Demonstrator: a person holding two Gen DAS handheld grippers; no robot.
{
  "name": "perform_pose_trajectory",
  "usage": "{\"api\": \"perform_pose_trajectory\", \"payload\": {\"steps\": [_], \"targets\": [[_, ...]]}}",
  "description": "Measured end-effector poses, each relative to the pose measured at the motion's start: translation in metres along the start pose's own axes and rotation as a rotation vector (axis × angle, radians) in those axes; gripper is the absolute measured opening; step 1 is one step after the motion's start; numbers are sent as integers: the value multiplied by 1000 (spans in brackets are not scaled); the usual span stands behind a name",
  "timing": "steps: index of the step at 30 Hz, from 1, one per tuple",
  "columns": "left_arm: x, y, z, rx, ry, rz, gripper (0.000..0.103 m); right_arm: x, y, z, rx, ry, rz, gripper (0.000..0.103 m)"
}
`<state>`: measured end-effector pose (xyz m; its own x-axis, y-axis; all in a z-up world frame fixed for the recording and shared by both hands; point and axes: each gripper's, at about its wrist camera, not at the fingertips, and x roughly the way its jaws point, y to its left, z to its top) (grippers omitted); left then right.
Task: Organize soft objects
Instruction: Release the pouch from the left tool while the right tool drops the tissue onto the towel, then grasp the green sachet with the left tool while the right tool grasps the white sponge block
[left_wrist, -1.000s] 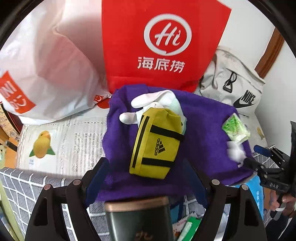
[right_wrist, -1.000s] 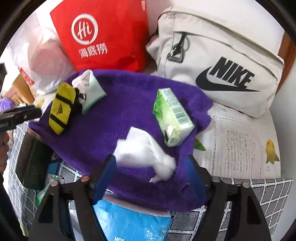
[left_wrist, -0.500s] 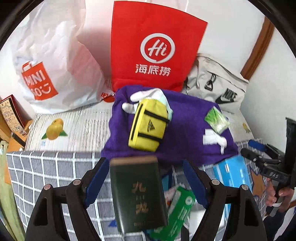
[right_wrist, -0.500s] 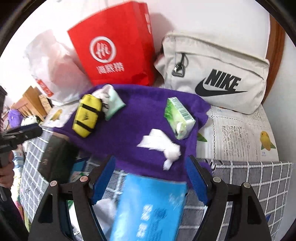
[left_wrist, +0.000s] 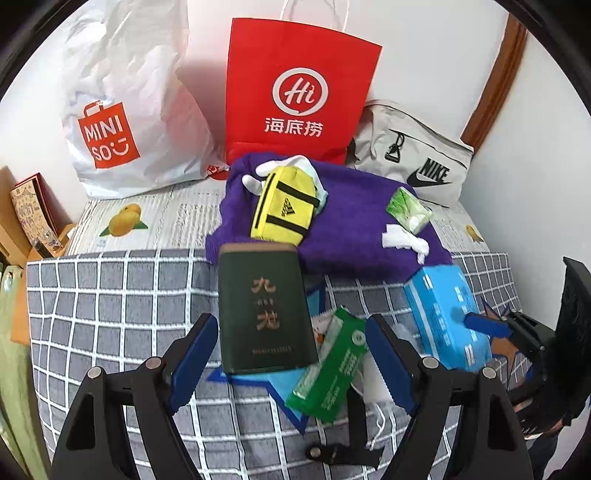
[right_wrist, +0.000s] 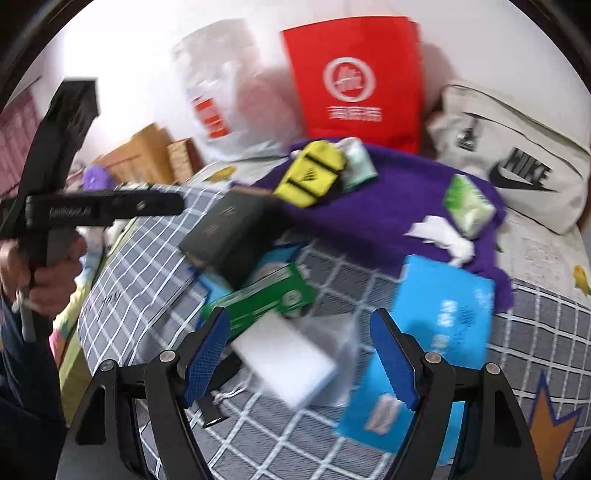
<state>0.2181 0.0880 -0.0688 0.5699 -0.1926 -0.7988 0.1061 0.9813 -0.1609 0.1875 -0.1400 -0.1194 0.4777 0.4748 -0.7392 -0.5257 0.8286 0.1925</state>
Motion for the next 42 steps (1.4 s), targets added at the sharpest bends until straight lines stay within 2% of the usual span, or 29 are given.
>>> {"api": "perform_pose_trajectory", "payload": {"steps": [8, 16, 22, 24, 30, 37, 42], "targets": [[-7, 9, -21, -9, -4, -11, 81, 24, 27, -13, -104, 55, -19, 78], [0, 33, -35, -44, 9, -18, 81, 57, 32, -19, -131, 134, -48, 78], [8, 44, -43, -75, 18, -29, 81, 82, 37, -24, -197, 204, -150, 78], [10, 46, -47, -84, 22, -36, 81, 86, 35, -23, -184, 224, -143, 78], [13, 49, -54, -94, 26, -44, 81, 72, 32, -18, -154, 192, -124, 72], [20, 40, -64, -77, 40, -63, 81, 40, 34, -12, -90, 102, -80, 72], [33, 17, -73, -19, 40, -113, 81, 12, 31, -9, -49, 33, -112, 72]]}}
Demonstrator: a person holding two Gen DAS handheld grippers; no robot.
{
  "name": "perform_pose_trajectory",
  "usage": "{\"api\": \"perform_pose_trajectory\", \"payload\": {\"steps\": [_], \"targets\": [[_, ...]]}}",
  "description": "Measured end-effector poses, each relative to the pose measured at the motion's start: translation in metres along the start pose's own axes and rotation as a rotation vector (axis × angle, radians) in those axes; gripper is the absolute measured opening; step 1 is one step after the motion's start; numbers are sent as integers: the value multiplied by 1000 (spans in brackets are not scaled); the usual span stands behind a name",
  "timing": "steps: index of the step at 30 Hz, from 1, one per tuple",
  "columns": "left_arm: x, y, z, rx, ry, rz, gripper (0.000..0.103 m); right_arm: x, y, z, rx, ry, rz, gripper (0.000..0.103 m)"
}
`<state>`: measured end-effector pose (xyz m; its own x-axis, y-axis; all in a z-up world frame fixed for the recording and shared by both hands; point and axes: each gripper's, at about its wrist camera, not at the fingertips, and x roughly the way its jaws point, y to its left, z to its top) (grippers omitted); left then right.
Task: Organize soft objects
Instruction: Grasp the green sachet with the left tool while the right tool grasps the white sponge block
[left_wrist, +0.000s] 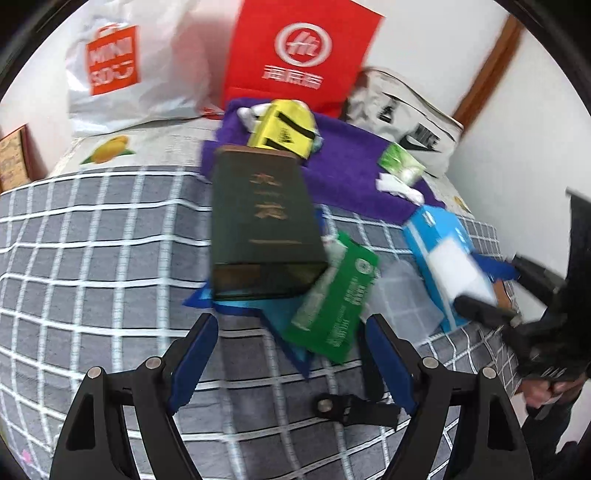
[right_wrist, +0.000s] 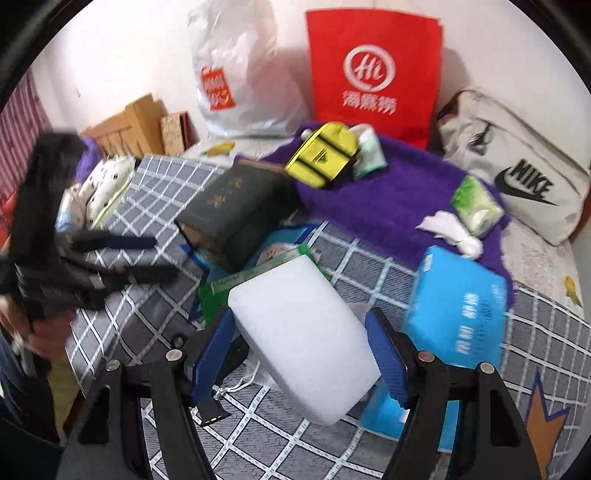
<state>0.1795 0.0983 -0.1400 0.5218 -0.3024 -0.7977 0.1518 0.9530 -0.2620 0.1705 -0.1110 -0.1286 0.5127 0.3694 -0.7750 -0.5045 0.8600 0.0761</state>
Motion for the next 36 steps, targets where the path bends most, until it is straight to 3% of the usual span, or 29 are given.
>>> {"api": "perform_pose_trajectory", "payload": {"steps": [8, 18, 20, 25, 33, 36], "targets": [[36, -30, -13, 121, 18, 13, 81, -44, -27, -2, 84, -103, -69, 72], [64, -43, -16, 181, 11, 95, 78, -50, -58, -30, 136, -104, -113, 72], [64, -45, -15, 185, 8, 122, 62, -51, -62, -32, 146, -109, -107, 72], [60, -49, -18, 202, 34, 113, 42, -53, -64, -36, 161, -128, -87, 72], [41, -52, -33, 195, 73, 95, 44, -55, -63, -43, 171, -158, -43, 72], [42, -52, -33, 197, 72, 89, 63, -53, -64, -47, 177, -156, -32, 73]]}}
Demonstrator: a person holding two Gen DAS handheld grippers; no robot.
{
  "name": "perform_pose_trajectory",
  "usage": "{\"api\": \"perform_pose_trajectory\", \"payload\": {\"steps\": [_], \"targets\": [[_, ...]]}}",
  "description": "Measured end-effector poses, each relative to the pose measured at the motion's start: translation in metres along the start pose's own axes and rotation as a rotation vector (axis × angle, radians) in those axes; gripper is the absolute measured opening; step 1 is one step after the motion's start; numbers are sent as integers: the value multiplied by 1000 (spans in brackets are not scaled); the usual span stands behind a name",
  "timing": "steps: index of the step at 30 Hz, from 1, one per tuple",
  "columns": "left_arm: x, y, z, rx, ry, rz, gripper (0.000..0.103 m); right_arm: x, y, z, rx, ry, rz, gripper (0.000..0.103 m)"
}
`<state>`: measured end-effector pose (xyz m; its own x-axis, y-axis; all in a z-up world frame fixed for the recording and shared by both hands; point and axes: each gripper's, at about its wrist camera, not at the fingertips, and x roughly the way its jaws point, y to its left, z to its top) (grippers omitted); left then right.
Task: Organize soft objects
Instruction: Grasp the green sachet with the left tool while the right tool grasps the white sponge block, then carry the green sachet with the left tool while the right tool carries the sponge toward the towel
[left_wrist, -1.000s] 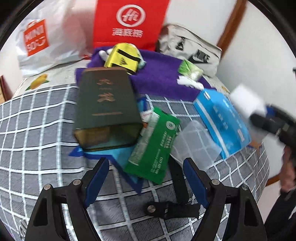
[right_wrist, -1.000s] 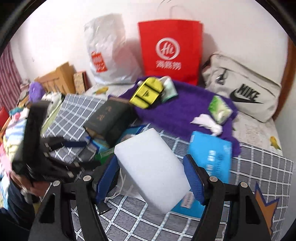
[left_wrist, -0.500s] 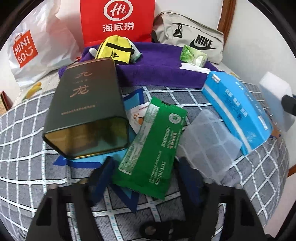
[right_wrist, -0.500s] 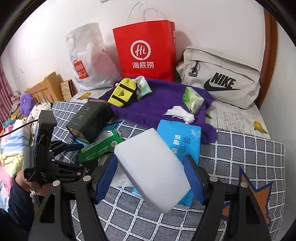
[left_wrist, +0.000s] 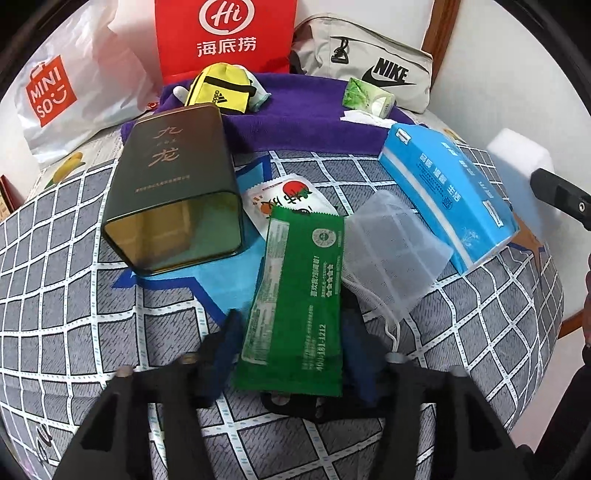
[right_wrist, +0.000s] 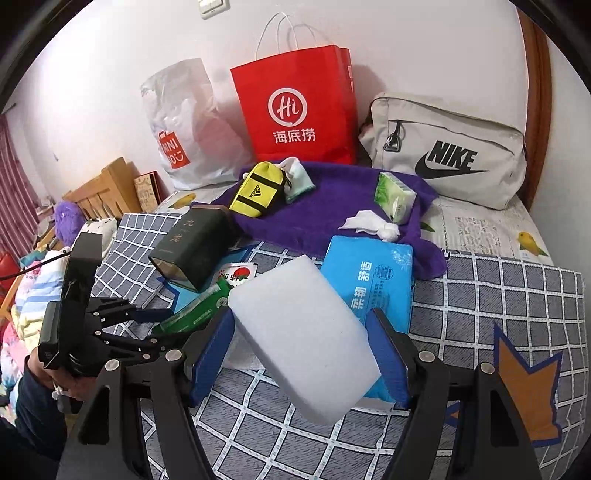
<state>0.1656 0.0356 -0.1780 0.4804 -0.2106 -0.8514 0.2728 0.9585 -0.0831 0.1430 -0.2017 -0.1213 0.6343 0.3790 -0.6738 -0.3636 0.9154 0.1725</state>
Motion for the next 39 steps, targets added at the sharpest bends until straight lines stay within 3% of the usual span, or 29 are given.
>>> {"api": "perform_pose_trajectory", "payload": {"steps": [2, 10, 12, 13, 16, 28, 39], "targets": [[1, -1, 1, 8, -10, 2, 67, 0, -1, -2, 4, 2, 3, 73], [21, -9, 16, 69, 7, 53, 68, 1, -6, -6, 21, 9, 6, 73], [21, -12, 17, 94, 6, 50, 58, 0, -5, -6, 20, 9, 2, 73], [20, -13, 17, 99, 5, 26, 46, 0, -6, -6, 21, 9, 2, 73], [17, -19, 16, 123, -12, 23, 38, 0, -3, -4, 14, 11, -3, 73], [-29, -8, 20, 13, -98, -58, 35, -6, -8, 11, 43, 26, -43, 73], [-65, -2, 53, -47, -166, -51, 35, -3, -8, 33, 64, 27, -44, 73]]}}
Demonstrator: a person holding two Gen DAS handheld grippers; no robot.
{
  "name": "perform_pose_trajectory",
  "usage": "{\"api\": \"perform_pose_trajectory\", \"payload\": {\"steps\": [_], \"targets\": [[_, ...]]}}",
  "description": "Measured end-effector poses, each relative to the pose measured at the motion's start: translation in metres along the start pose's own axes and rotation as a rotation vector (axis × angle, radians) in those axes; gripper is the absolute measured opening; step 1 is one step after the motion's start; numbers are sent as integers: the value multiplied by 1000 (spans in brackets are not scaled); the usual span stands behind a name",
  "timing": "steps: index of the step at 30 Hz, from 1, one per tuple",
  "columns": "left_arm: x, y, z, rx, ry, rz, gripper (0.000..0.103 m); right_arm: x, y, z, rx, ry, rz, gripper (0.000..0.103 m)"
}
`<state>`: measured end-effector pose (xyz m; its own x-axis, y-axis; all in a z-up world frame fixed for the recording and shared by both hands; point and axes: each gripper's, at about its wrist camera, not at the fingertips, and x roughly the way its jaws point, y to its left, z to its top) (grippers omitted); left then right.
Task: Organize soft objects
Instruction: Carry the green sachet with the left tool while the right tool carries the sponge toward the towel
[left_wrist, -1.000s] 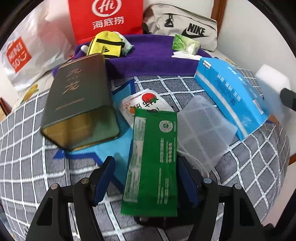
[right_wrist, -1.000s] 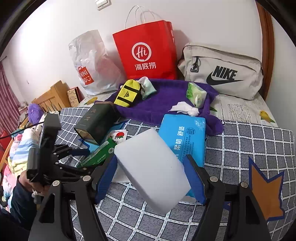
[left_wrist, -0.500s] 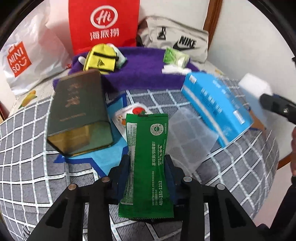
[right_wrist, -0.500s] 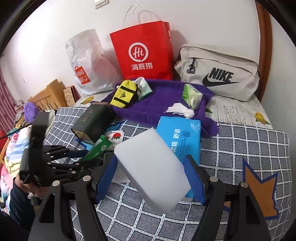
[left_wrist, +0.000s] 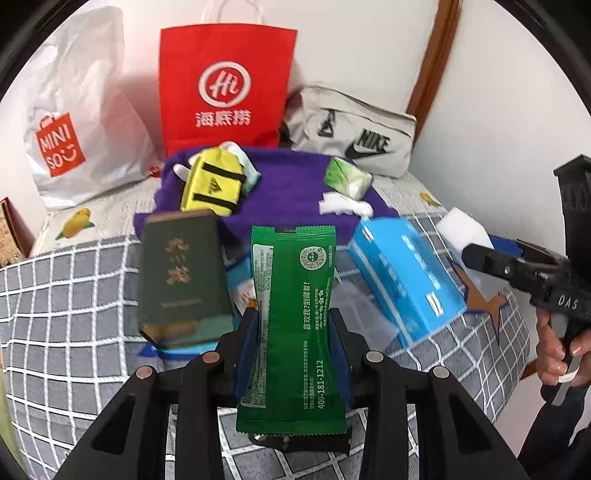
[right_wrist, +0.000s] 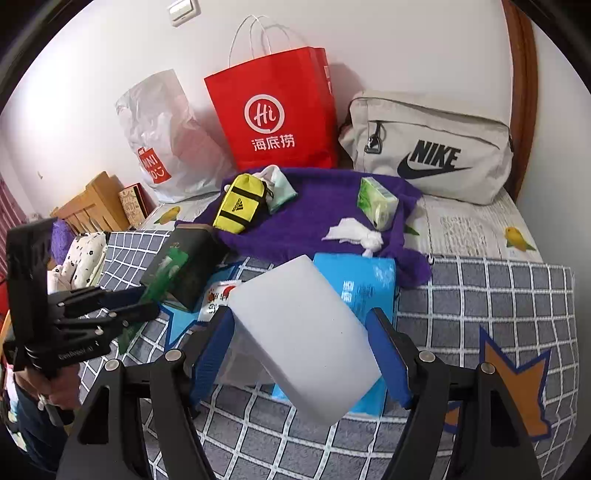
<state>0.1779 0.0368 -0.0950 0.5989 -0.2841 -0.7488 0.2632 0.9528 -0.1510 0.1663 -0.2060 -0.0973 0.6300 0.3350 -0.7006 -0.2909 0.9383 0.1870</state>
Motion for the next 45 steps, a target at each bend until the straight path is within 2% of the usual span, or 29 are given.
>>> {"api": "perform_pose_trajectory", "payload": {"steps": [7, 15, 30, 37, 45], "targets": [[0, 19, 19, -64, -5, 1, 35, 6, 5, 23, -32, -7, 2, 73], [3, 30, 47, -65, -31, 26, 35, 23, 2, 56, -57, -21, -3, 73], [52, 45, 113, -48, -17, 59, 35, 88, -19, 112, -75, 9, -22, 73], [77, 48, 140, -53, -8, 50, 35, 103, -27, 135, -98, -1, -36, 73], [102, 53, 171, -67, 4, 49, 35, 123, -27, 162, -110, -5, -9, 73]]}}
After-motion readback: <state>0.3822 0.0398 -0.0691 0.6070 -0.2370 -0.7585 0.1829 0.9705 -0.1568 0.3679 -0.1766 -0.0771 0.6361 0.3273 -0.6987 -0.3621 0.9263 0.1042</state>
